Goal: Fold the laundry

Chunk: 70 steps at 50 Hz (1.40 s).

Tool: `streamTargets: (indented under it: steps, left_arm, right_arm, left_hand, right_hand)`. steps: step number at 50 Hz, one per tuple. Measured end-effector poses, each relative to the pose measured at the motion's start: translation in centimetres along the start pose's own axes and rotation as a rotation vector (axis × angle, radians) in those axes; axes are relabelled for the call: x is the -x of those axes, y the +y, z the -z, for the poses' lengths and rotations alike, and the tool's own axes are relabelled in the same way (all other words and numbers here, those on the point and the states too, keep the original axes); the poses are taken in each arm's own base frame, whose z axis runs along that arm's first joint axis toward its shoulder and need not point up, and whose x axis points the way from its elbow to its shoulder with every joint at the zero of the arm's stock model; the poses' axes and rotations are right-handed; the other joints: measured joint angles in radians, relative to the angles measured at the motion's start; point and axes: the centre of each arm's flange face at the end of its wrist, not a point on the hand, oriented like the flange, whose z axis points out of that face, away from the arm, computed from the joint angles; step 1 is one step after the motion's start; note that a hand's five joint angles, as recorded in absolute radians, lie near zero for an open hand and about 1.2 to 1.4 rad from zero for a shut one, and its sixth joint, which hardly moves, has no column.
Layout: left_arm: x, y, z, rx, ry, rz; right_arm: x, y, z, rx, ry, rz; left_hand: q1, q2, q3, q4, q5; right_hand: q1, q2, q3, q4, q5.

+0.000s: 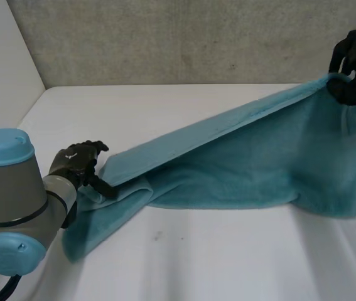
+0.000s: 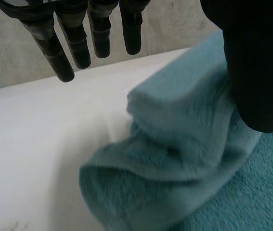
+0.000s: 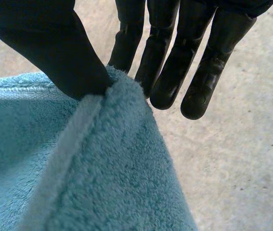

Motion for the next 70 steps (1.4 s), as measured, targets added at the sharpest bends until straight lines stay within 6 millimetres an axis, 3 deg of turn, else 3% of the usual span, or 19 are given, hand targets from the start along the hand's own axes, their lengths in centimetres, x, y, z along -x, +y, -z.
streamTargets:
  steps: [6, 9, 10, 12, 14, 15, 18, 31, 32, 33, 36, 39, 53, 65, 69, 70]
  left_arm:
    - [0.0, 0.5, -0.2, 0.014, 0.0, -0.014]
    - [0.0, 0.5, -0.2, 0.014, 0.0, -0.025]
    - [0.0, 0.5, -0.3, 0.013, 0.0, -0.029]
    - [0.0, 0.5, -0.3, 0.007, -0.001, -0.041]
    - [0.0, 0.4, -0.4, 0.004, -0.001, -0.044]
    - [0.1, 0.3, -0.5, -0.016, -0.004, -0.056]
    - [0.4, -0.3, -1.0, -0.068, -0.013, -0.082]
    - [3.1, -1.7, -2.6, -0.143, -0.073, -0.218]
    - [3.2, -1.5, -2.6, -0.134, -0.065, -0.231]
    - [3.3, -1.4, -2.6, -0.129, -0.059, -0.235]
    - [3.1, -0.9, -2.4, -0.11, -0.03, -0.245]
    - [2.7, -0.7, -2.0, -0.099, -0.001, -0.246]
    - [1.0, 0.7, -2.2, -0.067, 0.108, -0.242]
    - [0.3, 1.8, -3.6, -0.044, 0.132, -0.238]
    - [0.2, 2.0, -4.1, -0.042, 0.134, -0.234]
    - [0.2, 2.0, -4.4, -0.041, 0.135, -0.232]
  right_arm:
    - [-1.2, -0.7, -0.1, -0.027, 0.042, 0.002]
    - [-1.7, -0.7, -0.2, -0.03, 0.06, 0.008]
    - [-1.9, -0.7, -0.3, -0.031, 0.066, 0.009]
    - [-2.4, -0.7, -0.5, -0.032, 0.078, 0.014]
    - [-2.5, -0.7, -0.5, -0.031, 0.082, 0.015]
    - [-2.8, -0.6, -0.7, -0.028, 0.089, 0.018]
    - [-3.2, -0.3, -0.9, -0.014, 0.094, 0.022]
    - [-3.1, 1.8, -1.8, 0.119, 0.043, 0.062]
    - [-3.1, 1.9, -1.8, 0.127, 0.039, 0.068]
    - [-3.0, 1.9, -1.8, 0.13, 0.038, 0.071]
    - [-3.1, 2.0, -1.8, 0.139, 0.038, 0.077]
    - [-3.1, 2.4, -1.8, 0.151, 0.039, 0.079]
    - [-3.0, 5.6, -2.2, 0.245, 0.028, 0.062]
    - [-3.0, 6.5, -2.3, 0.268, 0.026, 0.061]
    - [-3.0, 6.6, -2.3, 0.272, 0.026, 0.068]
    - [-3.0, 6.6, -2.3, 0.272, 0.026, 0.071]
  left_hand:
    - [0.006, 0.019, 0.008, 0.012, 0.018]
    - [0.142, 0.143, 0.132, 0.137, 0.139]
    - [0.201, 0.198, 0.197, 0.192, 0.192]
    - [0.556, 0.497, 0.494, 0.501, 0.494]
    - [0.556, 0.497, 0.494, 0.501, 0.494]
    - [0.818, 0.754, 0.749, 0.757, 0.749]
    - [0.878, 0.918, 0.91, 0.916, 0.861]
    - [0.878, 0.921, 0.913, 0.917, 0.861]
    - [0.57, 0.603, 0.604, 0.62, 0.611]
    - [0.4, 0.465, 0.468, 0.466, 0.463]
    - [0.249, 0.285, 0.287, 0.285, 0.276]
    - [0.227, 0.239, 0.244, 0.236, 0.227]
    - [0.227, 0.231, 0.241, 0.228, 0.219]
    - [0.231, 0.235, 0.244, 0.232, 0.225]
    - [0.324, 0.319, 0.319, 0.325, 0.32]
    - [0.447, 0.429, 0.427, 0.433, 0.426]
  right_hand:
    - [0.0, 0.0, 0.0, 0.0, 0.0]
    - [0.0, 0.0, 0.0, 0.0, 0.0]
    - [0.0, 0.0, 0.0, 0.0, 0.0]
    - [0.0, 0.0, 0.0, 0.0, 0.0]
    - [0.0, 0.0, 0.0, 0.0, 0.0]
    - [0.0, 0.0, 0.0, 0.0, 0.0]
    - [0.0, 0.0, 0.0, 0.0, 0.0]
    - [0.0, 0.0, 0.0, 0.0, 0.003]
    - [0.0, 0.0, 0.0, 0.0, 0.003]
    - [0.0, 0.0, 0.0, 0.0, 0.003]
    - [0.0, 0.0, 0.0, 0.0, 0.005]
    - [0.0, 0.0, 0.0, 0.0, 0.005]
    - [0.0, 0.0, 0.0, 0.0, 0.005]
    - [0.0, 0.0, 0.0, 0.0, 0.007]
    - [0.0, 0.0, 0.0, 0.0, 0.007]
    - [0.0, 0.0, 0.0, 0.0, 0.007]
